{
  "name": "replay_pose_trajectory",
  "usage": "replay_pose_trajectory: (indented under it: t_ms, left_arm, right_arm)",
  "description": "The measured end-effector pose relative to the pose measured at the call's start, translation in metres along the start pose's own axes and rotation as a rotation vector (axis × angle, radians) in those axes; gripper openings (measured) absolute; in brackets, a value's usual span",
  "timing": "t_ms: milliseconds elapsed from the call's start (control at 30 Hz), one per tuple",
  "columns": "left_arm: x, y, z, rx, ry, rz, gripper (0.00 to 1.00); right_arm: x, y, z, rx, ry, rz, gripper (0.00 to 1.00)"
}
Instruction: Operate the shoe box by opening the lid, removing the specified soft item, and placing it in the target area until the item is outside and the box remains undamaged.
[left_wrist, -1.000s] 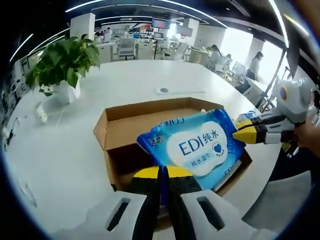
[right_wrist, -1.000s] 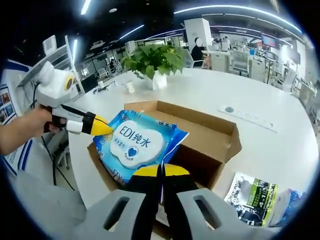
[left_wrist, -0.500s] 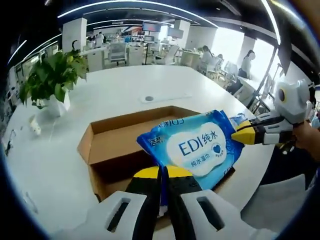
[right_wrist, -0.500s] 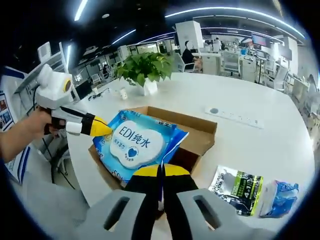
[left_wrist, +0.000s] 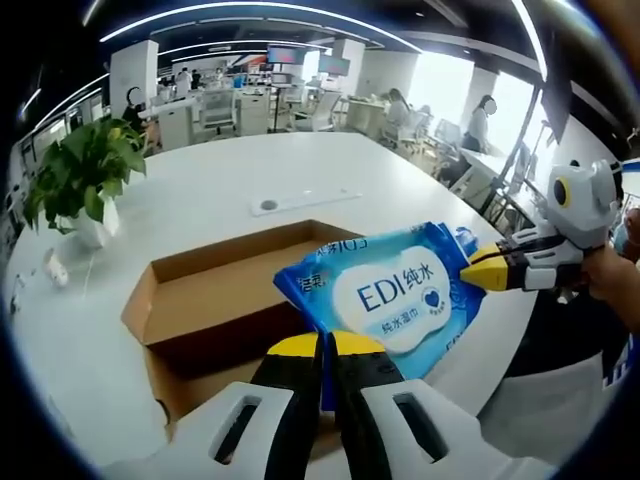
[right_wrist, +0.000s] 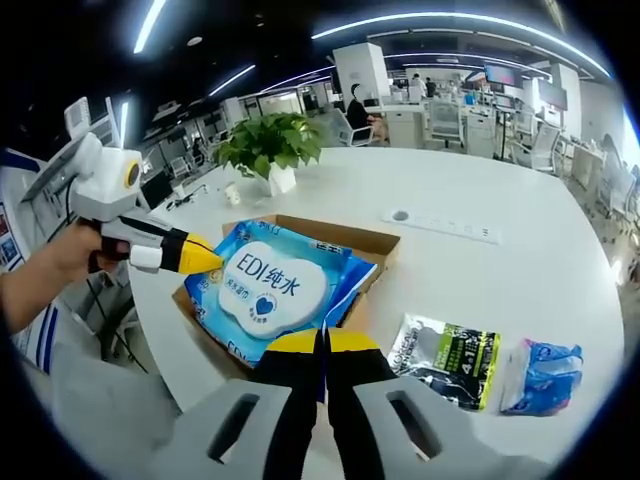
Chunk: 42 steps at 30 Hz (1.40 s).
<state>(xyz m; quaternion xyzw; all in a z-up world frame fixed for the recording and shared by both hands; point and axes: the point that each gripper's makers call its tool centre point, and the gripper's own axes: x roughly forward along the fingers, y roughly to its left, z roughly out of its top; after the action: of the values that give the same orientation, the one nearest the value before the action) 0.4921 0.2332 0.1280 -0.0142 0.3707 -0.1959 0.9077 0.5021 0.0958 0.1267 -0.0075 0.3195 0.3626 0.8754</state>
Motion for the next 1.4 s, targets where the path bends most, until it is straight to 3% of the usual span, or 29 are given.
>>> replay_pose_trajectory:
  t_ms: [967, 1400]
  left_arm:
    - [0.042, -0.070, 0.021, -0.007, 0.015, -0.042, 0.00]
    - [0.071, -0.102, 0.017, -0.044, 0.037, -0.078, 0.00]
  right_arm:
    - [-0.045, -0.067, -0.016, 0.059, 0.000, -0.038, 0.00]
    - [-0.059, -0.105, -0.029, 0.065, 0.033, -0.067, 0.00]
